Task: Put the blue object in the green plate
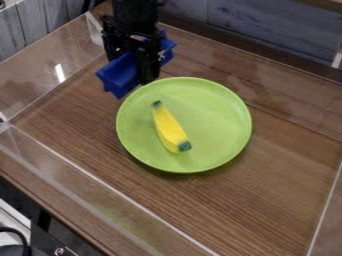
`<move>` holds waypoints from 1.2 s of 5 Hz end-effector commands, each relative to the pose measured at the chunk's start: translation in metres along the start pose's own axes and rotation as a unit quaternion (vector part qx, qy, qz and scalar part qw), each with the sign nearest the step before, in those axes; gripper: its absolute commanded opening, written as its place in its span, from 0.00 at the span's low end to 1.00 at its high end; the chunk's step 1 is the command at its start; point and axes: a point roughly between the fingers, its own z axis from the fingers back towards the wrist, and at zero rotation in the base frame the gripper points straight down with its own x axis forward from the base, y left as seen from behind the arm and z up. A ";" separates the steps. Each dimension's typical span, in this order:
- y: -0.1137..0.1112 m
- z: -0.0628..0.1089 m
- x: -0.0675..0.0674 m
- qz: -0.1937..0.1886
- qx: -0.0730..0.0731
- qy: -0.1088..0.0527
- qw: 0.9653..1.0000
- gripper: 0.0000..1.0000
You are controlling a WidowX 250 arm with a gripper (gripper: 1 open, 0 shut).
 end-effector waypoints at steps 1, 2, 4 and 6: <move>-0.002 0.023 0.007 -0.011 0.018 -0.041 0.999 0.00; -0.008 0.023 0.009 -0.025 0.017 -0.045 0.998 0.00; -0.007 0.015 0.014 0.025 0.016 -0.057 0.998 0.00; -0.003 0.026 0.020 -0.028 0.014 -0.058 0.998 0.00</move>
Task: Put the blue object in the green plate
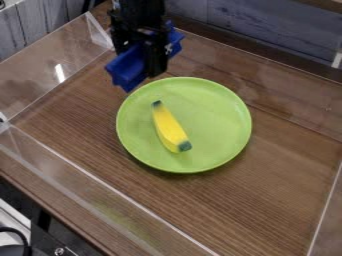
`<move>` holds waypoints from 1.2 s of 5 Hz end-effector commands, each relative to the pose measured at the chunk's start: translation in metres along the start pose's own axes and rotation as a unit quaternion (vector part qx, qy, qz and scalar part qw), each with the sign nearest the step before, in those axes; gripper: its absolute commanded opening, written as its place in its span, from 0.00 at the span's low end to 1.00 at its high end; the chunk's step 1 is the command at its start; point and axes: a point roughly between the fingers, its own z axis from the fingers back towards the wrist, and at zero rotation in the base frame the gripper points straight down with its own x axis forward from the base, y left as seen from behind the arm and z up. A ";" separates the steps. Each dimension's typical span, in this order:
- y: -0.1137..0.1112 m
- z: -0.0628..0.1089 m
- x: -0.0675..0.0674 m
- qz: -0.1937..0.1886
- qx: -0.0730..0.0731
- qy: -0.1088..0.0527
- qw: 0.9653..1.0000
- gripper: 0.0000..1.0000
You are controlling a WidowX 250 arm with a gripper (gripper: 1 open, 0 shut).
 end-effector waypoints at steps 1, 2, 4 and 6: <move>-0.002 0.024 0.009 -0.030 0.014 -0.033 0.999 0.00; 0.003 0.016 0.005 -0.049 0.014 -0.035 0.998 0.00; 0.016 0.005 -0.001 -0.041 0.018 -0.041 0.998 1.00; 0.022 -0.017 0.011 -0.112 0.021 -0.041 0.993 0.00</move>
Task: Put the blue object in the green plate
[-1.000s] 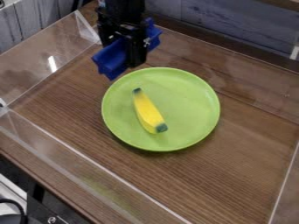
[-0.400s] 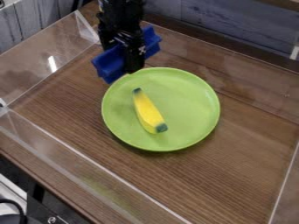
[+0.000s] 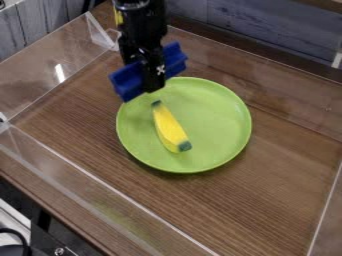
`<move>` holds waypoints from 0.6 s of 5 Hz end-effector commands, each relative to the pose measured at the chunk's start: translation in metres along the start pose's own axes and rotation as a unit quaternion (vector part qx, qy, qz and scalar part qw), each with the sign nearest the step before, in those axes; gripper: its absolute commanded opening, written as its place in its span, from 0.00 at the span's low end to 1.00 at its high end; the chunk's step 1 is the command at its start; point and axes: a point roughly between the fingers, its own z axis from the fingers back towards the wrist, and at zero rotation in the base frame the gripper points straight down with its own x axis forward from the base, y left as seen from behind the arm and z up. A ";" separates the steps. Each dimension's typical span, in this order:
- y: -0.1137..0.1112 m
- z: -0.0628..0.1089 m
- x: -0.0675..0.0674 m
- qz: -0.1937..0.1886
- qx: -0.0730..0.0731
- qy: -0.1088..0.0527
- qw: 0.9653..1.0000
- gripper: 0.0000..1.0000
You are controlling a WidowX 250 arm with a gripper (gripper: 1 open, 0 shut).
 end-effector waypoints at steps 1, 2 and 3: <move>0.010 0.014 0.012 0.004 0.022 -0.020 1.000 1.00; 0.015 0.014 0.017 0.013 0.025 -0.019 0.999 1.00; 0.010 0.000 0.014 -0.012 0.025 -0.017 0.999 1.00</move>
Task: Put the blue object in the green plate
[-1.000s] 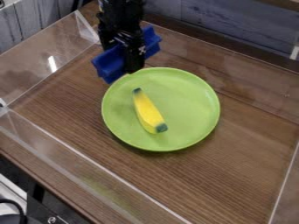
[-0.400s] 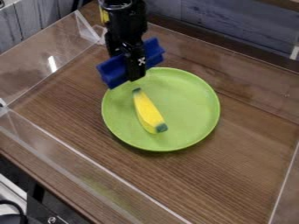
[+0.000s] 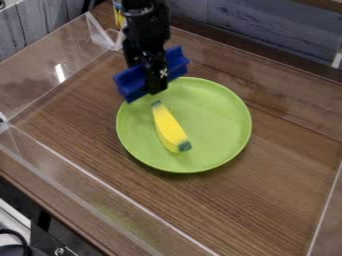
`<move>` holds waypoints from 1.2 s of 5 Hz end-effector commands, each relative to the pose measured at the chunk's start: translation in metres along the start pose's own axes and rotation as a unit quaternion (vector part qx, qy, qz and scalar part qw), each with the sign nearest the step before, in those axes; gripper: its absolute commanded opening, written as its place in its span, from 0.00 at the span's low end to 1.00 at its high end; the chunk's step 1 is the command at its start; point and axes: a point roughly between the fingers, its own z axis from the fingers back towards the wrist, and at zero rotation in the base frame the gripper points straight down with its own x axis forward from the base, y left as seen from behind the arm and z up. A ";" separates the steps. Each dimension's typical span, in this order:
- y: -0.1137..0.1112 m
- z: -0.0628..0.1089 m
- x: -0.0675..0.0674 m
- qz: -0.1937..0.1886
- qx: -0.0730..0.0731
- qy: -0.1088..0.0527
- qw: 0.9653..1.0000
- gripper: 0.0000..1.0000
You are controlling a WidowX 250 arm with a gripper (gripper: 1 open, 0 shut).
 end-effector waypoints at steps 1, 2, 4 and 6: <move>-0.003 -0.003 0.003 -0.031 0.016 -0.013 0.999 1.00; 0.002 -0.012 0.002 -0.021 0.019 -0.010 1.000 1.00; 0.005 -0.026 -0.001 0.001 0.024 -0.004 1.000 0.00; -0.001 -0.039 -0.008 0.013 0.030 0.003 0.999 0.00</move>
